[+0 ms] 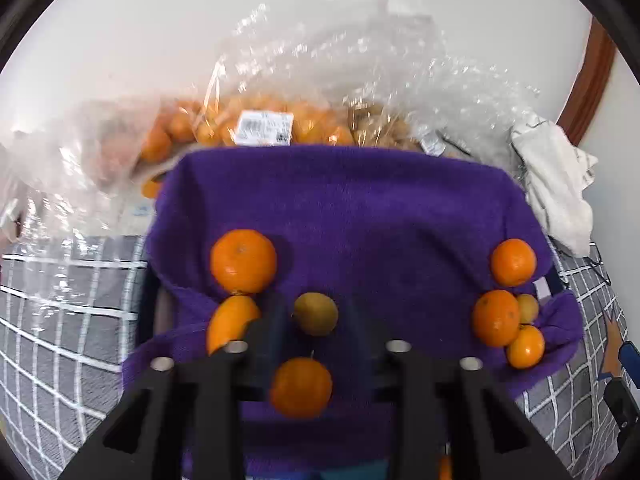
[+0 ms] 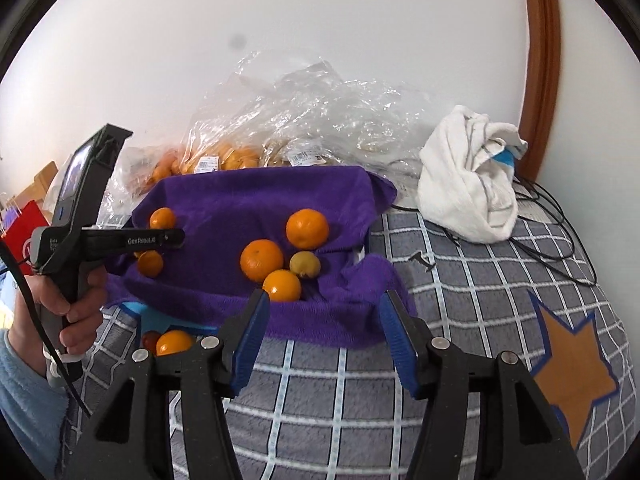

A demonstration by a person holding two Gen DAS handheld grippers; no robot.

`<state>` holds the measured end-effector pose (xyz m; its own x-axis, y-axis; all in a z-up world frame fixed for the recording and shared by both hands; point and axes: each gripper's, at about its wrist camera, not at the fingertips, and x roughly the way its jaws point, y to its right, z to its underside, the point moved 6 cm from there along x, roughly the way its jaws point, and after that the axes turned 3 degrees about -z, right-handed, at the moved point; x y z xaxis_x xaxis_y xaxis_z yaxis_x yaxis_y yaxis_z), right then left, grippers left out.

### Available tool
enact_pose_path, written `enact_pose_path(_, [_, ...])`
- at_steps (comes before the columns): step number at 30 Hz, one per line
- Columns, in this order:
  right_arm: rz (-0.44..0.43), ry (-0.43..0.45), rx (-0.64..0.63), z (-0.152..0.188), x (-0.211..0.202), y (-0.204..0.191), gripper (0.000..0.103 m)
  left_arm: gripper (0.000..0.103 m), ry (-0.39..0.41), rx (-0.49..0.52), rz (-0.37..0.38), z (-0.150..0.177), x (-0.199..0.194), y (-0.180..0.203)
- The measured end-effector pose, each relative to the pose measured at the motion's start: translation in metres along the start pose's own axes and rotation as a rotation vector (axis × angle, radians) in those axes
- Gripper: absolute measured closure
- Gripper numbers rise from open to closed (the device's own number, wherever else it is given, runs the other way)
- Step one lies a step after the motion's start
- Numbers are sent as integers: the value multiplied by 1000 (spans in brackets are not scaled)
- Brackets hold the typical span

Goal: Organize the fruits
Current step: 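Lower the yellow fruit onto the towel and open the left gripper, then grasp an orange with the right gripper while the left gripper grasps the red fruit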

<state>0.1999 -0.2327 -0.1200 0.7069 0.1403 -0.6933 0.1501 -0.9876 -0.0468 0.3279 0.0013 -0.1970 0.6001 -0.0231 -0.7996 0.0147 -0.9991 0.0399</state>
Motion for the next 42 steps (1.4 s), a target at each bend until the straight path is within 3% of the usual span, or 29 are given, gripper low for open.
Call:
enact_pose_path(2, [10,7,-9,0,-7,-5,46,55,37,2,35,3,-18,-2])
enact_pose_path(15, [-15,12,-125,8,-46,-61,46,55,107,2,20,55,-90,-43])
enact_pose_path(19, [-43,62,-92,14,-55,-70,44,55,140,-32,23,62,-102,-49])
enact_pose_path(22, [-69,42,-55,21,-50,-72,44,55,130,-30,45,72,-104,-53])
enact_pose_path(27, [-67,15,-61,33,-31,-74,44,55,128,-35,6,91,-103,-75])
enact_pose_path(33, [-112,-40,-58,46,3,-86,57,55,77,-91,-15,111,-90,-109])
enact_pose_path(42, [-182,-114,-92,54,48,-110,57,55,67,-144,4,123,-88,-128])
